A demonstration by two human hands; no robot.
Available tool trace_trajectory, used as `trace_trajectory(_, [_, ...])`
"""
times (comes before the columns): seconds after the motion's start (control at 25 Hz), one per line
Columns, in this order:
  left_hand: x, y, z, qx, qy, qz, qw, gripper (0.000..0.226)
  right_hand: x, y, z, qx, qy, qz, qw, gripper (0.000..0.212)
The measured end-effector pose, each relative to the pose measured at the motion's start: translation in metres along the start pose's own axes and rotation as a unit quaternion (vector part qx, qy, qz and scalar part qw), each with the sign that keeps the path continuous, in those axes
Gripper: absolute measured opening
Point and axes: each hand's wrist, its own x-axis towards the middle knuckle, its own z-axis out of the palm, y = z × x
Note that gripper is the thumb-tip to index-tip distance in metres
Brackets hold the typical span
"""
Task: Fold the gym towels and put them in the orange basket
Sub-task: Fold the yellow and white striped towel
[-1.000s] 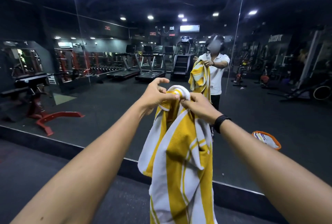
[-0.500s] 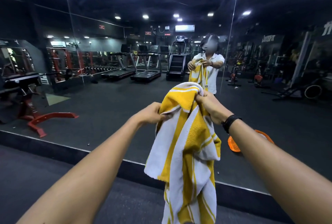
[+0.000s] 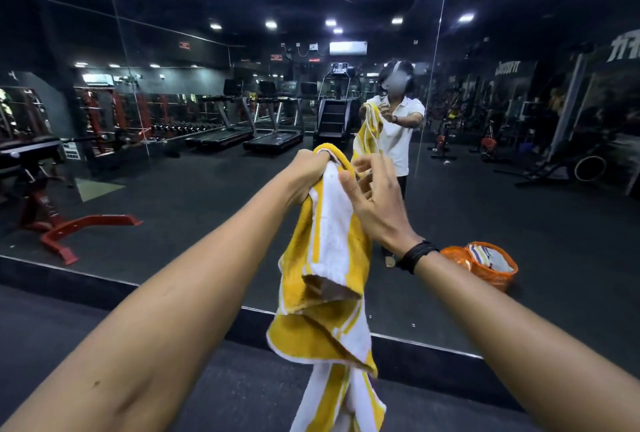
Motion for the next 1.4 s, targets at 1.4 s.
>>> trace_trajectory(1.4, [0.0, -0.041, -0.008, -0.019, -0.108, 0.072, 0.991, 0.033, 0.026, 0.015, 0.0, 0.123, -0.12, 0.16, 0.972, 0.037])
